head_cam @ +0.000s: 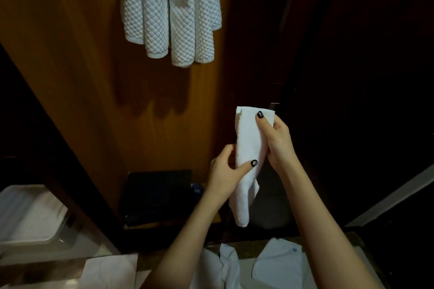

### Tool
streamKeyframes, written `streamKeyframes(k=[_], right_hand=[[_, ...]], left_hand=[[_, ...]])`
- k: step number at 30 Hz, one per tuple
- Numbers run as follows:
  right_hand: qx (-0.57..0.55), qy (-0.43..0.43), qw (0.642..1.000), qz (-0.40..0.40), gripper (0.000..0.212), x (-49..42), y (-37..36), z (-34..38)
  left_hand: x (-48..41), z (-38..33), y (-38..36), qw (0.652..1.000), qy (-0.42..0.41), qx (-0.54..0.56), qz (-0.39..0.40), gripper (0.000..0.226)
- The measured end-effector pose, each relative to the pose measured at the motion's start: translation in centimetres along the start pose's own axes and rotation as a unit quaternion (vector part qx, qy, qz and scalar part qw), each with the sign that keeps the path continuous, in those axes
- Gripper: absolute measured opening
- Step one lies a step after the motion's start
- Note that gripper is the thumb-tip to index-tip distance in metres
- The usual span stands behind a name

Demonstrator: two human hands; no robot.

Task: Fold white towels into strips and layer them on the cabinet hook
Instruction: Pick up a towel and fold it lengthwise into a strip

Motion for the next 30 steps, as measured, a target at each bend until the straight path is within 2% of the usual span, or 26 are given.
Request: streamKeyframes(k=[1,4,6,8,10,12,15,16,19,20,23,26,28,30], right_hand=[[0.002,0.007,1.000,-0.002,0.015,0.0,-0.2,0.0],[-0.032,0.001,0.999,0.002,0.019,-0.2,-0.8,0.0],[-0.056,-0.016,0.998,-0.002,0.021,-0.5,-0.9,0.3],[-0.070,-0.037,0.997,0.003,0.020,-0.9,-0.9,0.4],[-0.075,-0.059,0.995,0.016,0.022,-1.1,-1.0,0.4],[-0.091,-0.077,0.993,0.024,0.028,-1.3,-0.9,0.5],[-0.131,-0.096,0.986,0.044,0.030,-1.8,-0.5,1.2],[-0.139,-0.104,0.983,0.054,0.028,-2.0,-0.5,1.3],[-0.132,-0.123,0.980,0.087,0.026,-2.3,-0.9,1.7],[-0.124,-0.123,0.980,0.096,0.026,-2.4,-1.1,1.9],[-0.114,-0.107,0.983,0.091,0.023,-2.7,-1.0,2.5],[-0.102,-0.075,0.989,0.079,0.028,-3.1,-0.2,3.4],[-0.091,-0.059,0.991,0.073,0.032,-3.2,0.1,3.8],[-0.094,-0.050,0.992,0.061,0.029,-3.2,0.3,4.0]], left_hand=[[-0.1,-0.1,-0.1,0.999,-0.013,-0.021,-0.036,0.018],[-0.3,0.5,0.2,0.992,-0.029,-0.067,-0.104,0.039],[-0.2,0.9,0.3,0.995,-0.021,-0.052,-0.078,0.037],[0.0,1.3,0.4,0.999,0.017,0.031,0.008,0.020],[0.2,1.5,0.6,0.995,0.038,0.055,0.076,0.007],[0.0,1.1,1.6,0.998,-0.022,0.000,0.061,0.019],[-0.4,-0.3,3.5,0.994,-0.097,-0.042,-0.041,0.026],[-0.6,-0.8,3.9,0.995,-0.095,-0.029,-0.032,0.024],[-1.2,-2.1,3.6,0.994,-0.073,0.017,0.079,0.016],[-1.2,-2.3,3.3,0.993,-0.076,0.029,0.086,0.015],[-0.9,-2.0,3.0,0.993,-0.089,0.073,0.030,0.032],[-0.4,-1.0,2.8,0.989,-0.071,0.132,0.013,0.049],[-0.2,-0.5,2.7,0.994,-0.049,0.098,0.019,0.049],[-0.1,0.1,2.4,0.995,-0.026,0.071,0.062,0.038]])
Point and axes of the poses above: each hand's wrist, its own x-axis away from the middle knuckle, its own y-axis out of the back of the hand, z = x × y, the point moved 2 cm from there along -x, towards the middle knuckle, and after that the axes turned 6 degrees about -x, right-handed, at the moved point
